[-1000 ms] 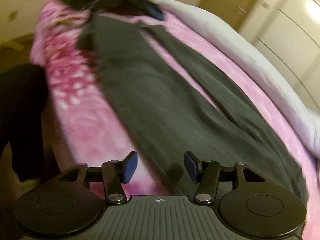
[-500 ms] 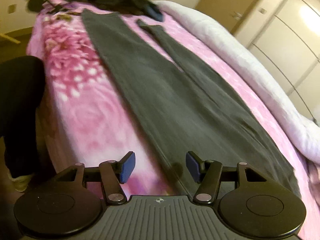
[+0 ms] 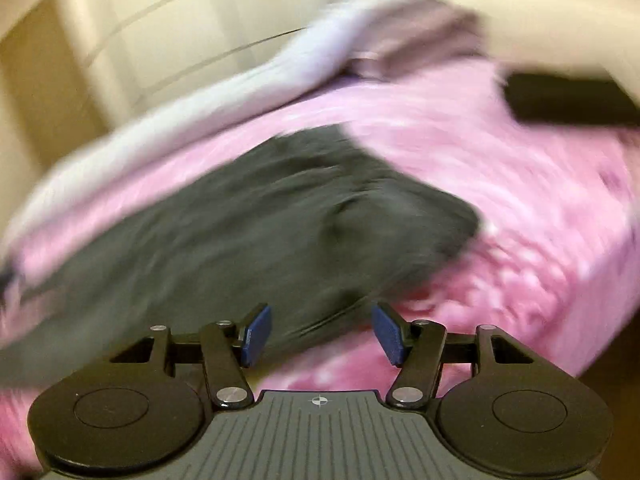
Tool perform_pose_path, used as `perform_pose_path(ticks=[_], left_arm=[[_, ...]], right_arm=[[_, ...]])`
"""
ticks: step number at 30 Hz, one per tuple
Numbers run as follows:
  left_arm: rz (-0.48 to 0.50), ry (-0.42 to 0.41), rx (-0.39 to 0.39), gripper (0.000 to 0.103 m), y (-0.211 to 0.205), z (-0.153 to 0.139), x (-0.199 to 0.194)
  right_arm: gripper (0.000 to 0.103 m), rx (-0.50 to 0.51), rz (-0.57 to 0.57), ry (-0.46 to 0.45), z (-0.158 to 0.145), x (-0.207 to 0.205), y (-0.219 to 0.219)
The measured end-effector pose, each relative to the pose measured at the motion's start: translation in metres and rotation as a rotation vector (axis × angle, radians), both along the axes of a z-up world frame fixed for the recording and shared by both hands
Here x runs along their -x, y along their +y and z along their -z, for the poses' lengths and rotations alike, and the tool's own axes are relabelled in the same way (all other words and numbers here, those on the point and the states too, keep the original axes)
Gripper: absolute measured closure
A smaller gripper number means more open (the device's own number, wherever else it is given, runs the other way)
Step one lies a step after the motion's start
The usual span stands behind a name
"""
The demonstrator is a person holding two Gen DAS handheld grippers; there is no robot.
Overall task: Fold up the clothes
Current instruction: 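Grasp the leg hems with the left gripper while the right gripper grasps the waistband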
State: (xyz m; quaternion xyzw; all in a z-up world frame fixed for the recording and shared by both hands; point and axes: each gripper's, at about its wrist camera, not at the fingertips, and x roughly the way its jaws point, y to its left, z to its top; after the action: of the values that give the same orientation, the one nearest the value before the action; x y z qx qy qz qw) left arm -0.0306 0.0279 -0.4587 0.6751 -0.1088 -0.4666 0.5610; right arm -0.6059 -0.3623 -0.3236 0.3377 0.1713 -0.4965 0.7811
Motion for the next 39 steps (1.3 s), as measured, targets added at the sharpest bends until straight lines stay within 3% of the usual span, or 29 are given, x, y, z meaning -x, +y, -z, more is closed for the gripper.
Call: perform_pose_path(ticks=[2,3,5,8,10,12,14,19,22,24,27,29,31,34,37,39], left_arm=[[-0.003,0.006,-0.013,0.075,-0.006,0.003,-0.003],[-0.006,0.011,-0.020,0.086,-0.008,0.004,-0.003],[-0.021,0.036,-0.042,0.094,-0.010,0.004,-0.001],[-0.026,0.040,-0.049,0.099,-0.011,0.005,0.000],[-0.035,0.051,-0.042,0.100,-0.011,0.004,-0.002],[-0.047,0.064,-0.028,0.101,-0.011,0.000,-0.003],[-0.059,0.080,-0.013,0.101,-0.009,-0.008,-0.001],[-0.062,0.104,0.007,0.101,0.008,-0.035,0.020],[-0.071,0.116,-0.016,0.101,0.009,-0.027,0.022],[-0.071,0.111,-0.042,0.101,0.007,-0.015,0.023],[-0.064,0.089,-0.052,0.100,0.009,-0.008,0.026],[-0.072,0.090,-0.041,0.097,0.010,-0.008,0.029],[-0.084,0.107,-0.026,0.094,0.013,-0.011,0.030],[-0.091,0.146,-0.008,0.093,0.019,-0.018,0.035],[-0.076,0.194,0.022,0.087,0.024,-0.030,0.042],[-0.069,0.222,0.050,0.085,0.027,-0.039,0.049]], right_arm=[[0.041,-0.035,0.089,-0.092,0.006,0.021,-0.018],[0.041,-0.045,0.126,-0.124,0.008,0.029,-0.028],[0.040,-0.061,0.190,-0.160,0.014,0.041,-0.048],[0.040,-0.119,0.291,-0.231,0.030,0.057,-0.072],[0.041,-0.128,0.339,-0.337,0.040,0.069,-0.080],[0.072,-0.135,0.354,-0.367,0.040,0.077,-0.085],[0.085,-0.144,0.341,-0.345,0.034,0.081,-0.087],[0.086,-0.049,0.239,-0.257,-0.007,0.097,-0.082],[0.086,-0.072,0.249,-0.190,-0.002,0.093,-0.085],[0.085,-0.144,0.279,-0.175,0.016,0.091,-0.090],[0.077,-0.157,0.292,-0.200,0.020,0.093,-0.080],[0.063,-0.148,0.293,-0.216,0.018,0.097,-0.069],[0.058,-0.119,0.255,-0.171,0.012,0.092,-0.055],[0.057,-0.050,0.149,-0.088,0.004,0.073,-0.032],[0.055,0.081,-0.042,0.074,-0.007,0.033,-0.004],[0.052,0.195,-0.229,0.242,-0.006,-0.001,0.019]])
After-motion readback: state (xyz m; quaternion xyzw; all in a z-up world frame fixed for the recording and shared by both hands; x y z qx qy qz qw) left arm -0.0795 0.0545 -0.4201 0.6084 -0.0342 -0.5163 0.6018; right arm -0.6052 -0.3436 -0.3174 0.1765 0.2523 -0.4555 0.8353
